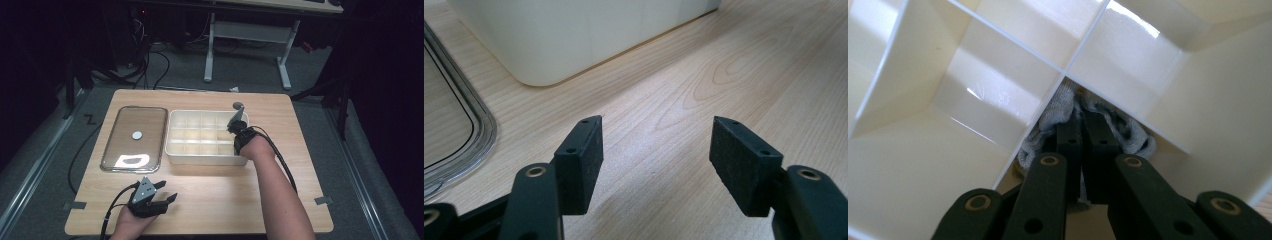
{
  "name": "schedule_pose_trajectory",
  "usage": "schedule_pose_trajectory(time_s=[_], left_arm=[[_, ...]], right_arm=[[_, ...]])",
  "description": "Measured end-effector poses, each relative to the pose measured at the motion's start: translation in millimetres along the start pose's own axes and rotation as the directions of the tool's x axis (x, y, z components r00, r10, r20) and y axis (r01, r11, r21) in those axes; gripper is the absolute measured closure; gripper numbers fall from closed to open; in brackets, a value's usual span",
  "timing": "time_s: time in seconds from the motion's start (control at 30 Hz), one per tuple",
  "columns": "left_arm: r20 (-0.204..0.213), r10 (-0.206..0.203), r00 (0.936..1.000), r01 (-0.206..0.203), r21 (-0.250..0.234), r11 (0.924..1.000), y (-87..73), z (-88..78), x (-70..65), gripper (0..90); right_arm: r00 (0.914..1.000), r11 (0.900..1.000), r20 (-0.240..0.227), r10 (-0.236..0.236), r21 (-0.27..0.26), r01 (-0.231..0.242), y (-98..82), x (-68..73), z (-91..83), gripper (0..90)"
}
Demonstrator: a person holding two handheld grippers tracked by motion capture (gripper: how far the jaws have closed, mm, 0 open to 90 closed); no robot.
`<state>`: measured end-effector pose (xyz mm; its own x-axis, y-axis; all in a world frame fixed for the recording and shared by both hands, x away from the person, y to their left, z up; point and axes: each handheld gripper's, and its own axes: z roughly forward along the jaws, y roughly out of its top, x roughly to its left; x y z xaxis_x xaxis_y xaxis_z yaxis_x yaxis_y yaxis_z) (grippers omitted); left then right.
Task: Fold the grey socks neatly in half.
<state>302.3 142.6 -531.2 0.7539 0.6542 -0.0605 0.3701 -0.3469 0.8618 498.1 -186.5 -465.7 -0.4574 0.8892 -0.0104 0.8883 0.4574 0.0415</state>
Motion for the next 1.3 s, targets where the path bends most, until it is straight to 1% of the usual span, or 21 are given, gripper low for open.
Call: schedule_pose_trajectory(time_s=[0.07, 0.2, 0.23, 0.27, 0.33, 0.4, 0.43, 0.47, 0.5, 0.57, 0.63, 0.67, 0.7, 0.8, 0.83, 0.97, 1.0, 1.03, 1.13, 1.17, 1.3], left_arm=[[0.0, 0.002, 1.0, -0.002, 0.005, 1.0, 0.2, 0.3, 0.0, 38.8], [0.001, 0.009, 1.0, -0.009, 0.006, 0.9999, 0.1, 0.3, -0.7, 38.8], [0.002, 0.009, 1.0, -0.009, 0.007, 0.9999, 0.1, 0.3, -0.8, 38.8], [0.002, 0.009, 1.0, -0.009, 0.007, 0.9999, 0.1, 0.3, -0.8, 38.8], [0.003, 0.008, 1.0, -0.008, 0.008, 0.9999, 0.2, 0.2, -0.5, 38.8], [0.001, 0.006, 1.0, -0.006, 0.006, 1.0, 0.3, 0.2, -0.3, 38.8], [0.001, 0.005, 1.0, -0.005, 0.005, 1.0, 0.3, 0.2, -0.3, 38.8], [0.0, 0.005, 1.0, -0.005, 0.004, 1.0, 0.3, 0.2, -0.2, 38.8], [0.0, 0.005, 1.0, -0.005, 0.004, 1.0, 0.3, 0.2, -0.3, 38.8], [0.0, 0.01, 0.9999, -0.01, 0.003, 0.9999, 0.2, 0.0, -0.5, 38.8], [0.001, 0.012, 0.9999, -0.012, 0.002, 0.9999, 0.3, 0.1, -0.7, 38.8], [0.003, 0.013, 0.9999, -0.013, 0.005, 0.9999, 0.3, 0.0, -0.6, 38.8], [0.004, 0.013, 0.9999, -0.013, 0.005, 0.9999, 0.2, 0.1, -0.6, 38.8], [0.005, 0.016, 0.9999, -0.016, 0.007, 0.9998, 0.3, -0.2, -0.6, 38.8], [0.004, 0.014, 0.9999, -0.014, 0.003, 0.9999, 0.2, 0.1, -0.8, 38.8], [0.007, 0.017, 0.9998, -0.017, 0.004, 0.9999, 0.5, -1.1, -1.3, 38.8], [0.004, 0.019, 0.9998, -0.019, -0.001, 0.9998, 0.4, -1.1, -1.4, 38.8], [0.008, 0.018, 0.9998, -0.018, 0.005, 0.9998, 0.5, -1.9, -1.4, 38.8], [0.004, 0.023, 0.9997, -0.023, 0.002, 0.9997, 1.0, -3.1, -2.2, 38.7], [0.003, 0.022, 0.9998, -0.022, -0.004, 0.9998, 1.6, -3.3, -2.7, 38.8], [0.007, 0.031, 0.9995, -0.031, -0.005, 0.9995, 2.5, -2.5, -5.1, 38.8]], right_arm=[[1.0, 1.0, -0.008, 0.006, 0.012, -0.006, 2.1, -0.9, 0.9, 88.3], [0.9999, 1.0, -0.012, 0.005, 0.013, -0.005, 3.0, -2.4, 2.1, 88.3], [0.9998, 1.0, -0.009, 0.02, 0.015, -0.02, 2.6, -1.3, 1.8, 88.3], [0.9997, 1.0, -0.011, 0.023, 0.011, -0.023, 2.1, -1.2, 1.8, 88.3], [1.0, 1.0, -0.007, 0.005, -0.002, -0.005, 1.0, -2.0, 1.9, 88.1], [0.9999, 1.0, -0.008, 0.013, -0.005, -0.013, -0.1, -1.5, 0.3, 87.6], [1.0, 1.0, -0.005, 0.006, -0.008, -0.006, -0.3, -1.8, -0.2, 87.4], [1.0, 1.0, -0.006, 0.007, -0.01, -0.007, -0.7, -2.0, -1.1, 87.3], [0.9997, 1.0, -0.008, 0.023, -0.01, -0.023, -1.6, -1.2, -3.0, 86.8], [1.0, 1.0, -0.002, 0.006, -0.026, -0.006, -3.2, -2.4, -5.8, 85.4], [0.9999, 0.999, -0.001, 0.017, -0.033, -0.017, -5.9, -2.1, -11.1, 82.7], [0.9999, 0.999, 0.002, 0.011, -0.043, -0.011, -7.6, -2.6, -13.8, 80.8], [0.9997, 0.999, 0.003, 0.023, -0.048, -0.023, -9.6, -1.8, -16.6, 80.3], [0.9996, 0.996, 0.023, -0.017, -0.082, 0.019, -16.3, 0.2, -21.3, 78.9], [0.9995, 0.996, 0.026, -0.018, -0.093, 0.02, -18.7, 1.3, -23.5, 78.3], [0.9999, 0.986, 0.01, 0.0, -0.166, 0.002, -28.1, 2.7, -33.4, 72.1], [1.0, 0.983, 0.006, -0.005, -0.183, 0.006, -30.5, 2.6, -35.4, 70.7], [1.0, 0.981, 0.004, -0.005, -0.195, 0.005, -32.9, 3.1, -37.0, 69.5], [1.0, 0.971, -0.002, -0.007, -0.238, 0.006, -40.6, 3.7, -40.9, 65.8], [1.0, 0.97, -0.003, -0.004, -0.244, 0.003, -42.4, 3.6, -42.2, 64.9], [0.9999, 0.95, -0.002, 0.017, -0.313, -0.017, -51.5, 1.6, -44.9, 62.2]])
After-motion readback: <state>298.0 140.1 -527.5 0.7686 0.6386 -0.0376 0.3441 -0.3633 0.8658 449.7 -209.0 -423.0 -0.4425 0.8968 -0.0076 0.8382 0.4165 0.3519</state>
